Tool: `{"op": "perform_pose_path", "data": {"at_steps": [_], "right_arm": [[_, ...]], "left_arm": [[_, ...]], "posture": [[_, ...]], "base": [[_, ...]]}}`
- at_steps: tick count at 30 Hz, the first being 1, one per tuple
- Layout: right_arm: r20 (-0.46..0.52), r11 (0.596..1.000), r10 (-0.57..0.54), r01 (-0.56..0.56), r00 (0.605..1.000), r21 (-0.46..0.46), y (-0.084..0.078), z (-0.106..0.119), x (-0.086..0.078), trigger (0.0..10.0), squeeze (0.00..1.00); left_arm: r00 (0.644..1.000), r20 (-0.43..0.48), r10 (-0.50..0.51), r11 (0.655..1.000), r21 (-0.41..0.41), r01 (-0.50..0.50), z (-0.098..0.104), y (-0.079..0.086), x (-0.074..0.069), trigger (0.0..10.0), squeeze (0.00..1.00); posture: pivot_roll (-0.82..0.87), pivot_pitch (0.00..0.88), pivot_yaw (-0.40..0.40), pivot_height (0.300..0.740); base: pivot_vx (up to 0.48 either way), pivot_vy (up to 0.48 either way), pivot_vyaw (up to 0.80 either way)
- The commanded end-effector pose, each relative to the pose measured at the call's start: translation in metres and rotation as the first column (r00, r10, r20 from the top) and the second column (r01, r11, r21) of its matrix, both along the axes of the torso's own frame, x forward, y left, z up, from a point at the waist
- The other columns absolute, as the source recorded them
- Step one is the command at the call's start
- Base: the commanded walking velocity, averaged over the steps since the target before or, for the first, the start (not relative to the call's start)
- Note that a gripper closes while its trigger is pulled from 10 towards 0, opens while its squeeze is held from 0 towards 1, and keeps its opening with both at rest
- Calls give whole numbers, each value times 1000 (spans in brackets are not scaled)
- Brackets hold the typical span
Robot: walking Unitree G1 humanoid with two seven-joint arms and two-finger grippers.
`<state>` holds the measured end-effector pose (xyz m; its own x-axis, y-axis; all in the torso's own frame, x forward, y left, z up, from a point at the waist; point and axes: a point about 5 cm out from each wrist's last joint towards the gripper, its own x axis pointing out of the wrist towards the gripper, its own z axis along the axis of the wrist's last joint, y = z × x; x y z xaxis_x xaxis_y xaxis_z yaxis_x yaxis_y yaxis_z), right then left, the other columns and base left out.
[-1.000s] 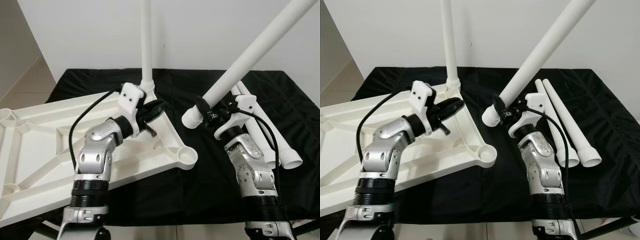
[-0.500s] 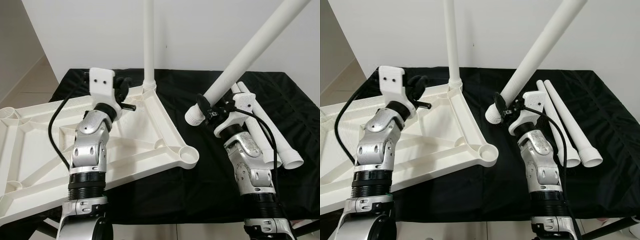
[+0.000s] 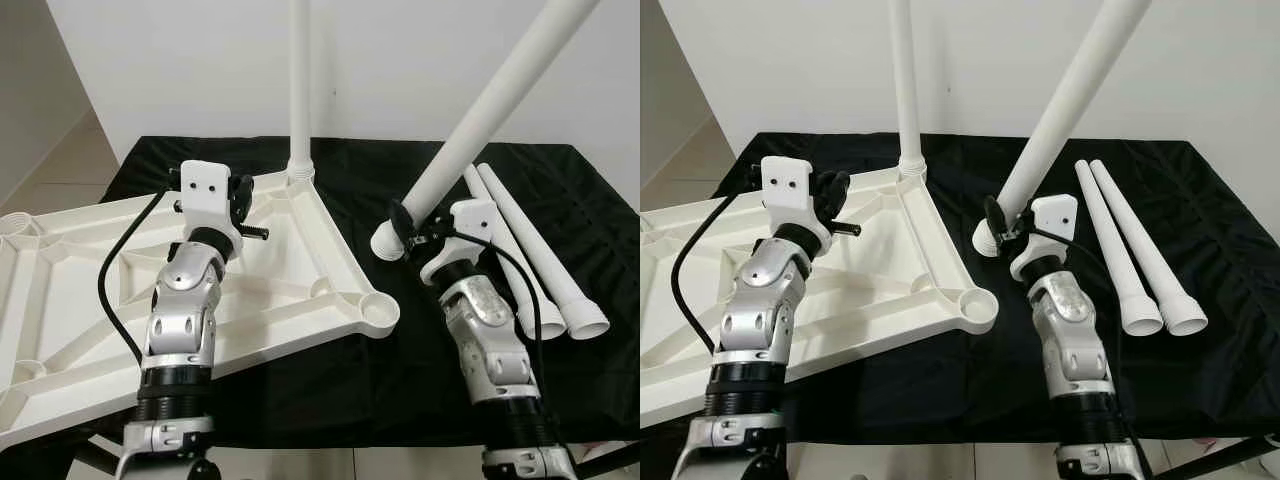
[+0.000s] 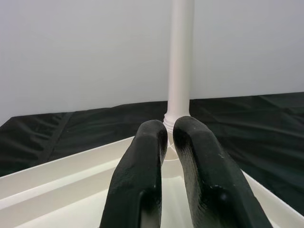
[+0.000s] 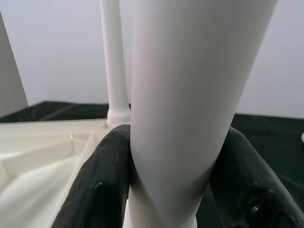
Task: Building children table
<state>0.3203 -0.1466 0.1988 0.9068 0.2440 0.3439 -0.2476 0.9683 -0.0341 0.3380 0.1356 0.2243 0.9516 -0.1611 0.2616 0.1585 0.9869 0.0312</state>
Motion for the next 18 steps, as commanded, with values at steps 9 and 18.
{"op": "perform_pose_path", "data": {"at_steps": [9,18], "right_arm": [[18,996,-78,79,997,-43,1,-8,-7,10000,0],[29,992,-111,113,993,-48,-2,-5,-5,10000,0]], "left_arm": [[998,-2,71,997,-24,-71,-6,9,-9,10000,0],[998,18,62,998,-1,-62,-2,8,-9,10000,0]], "posture": [[-90,31,48,740],[-94,30,50,740]], "base": [[0,0,0],[0,0,-760]]}}
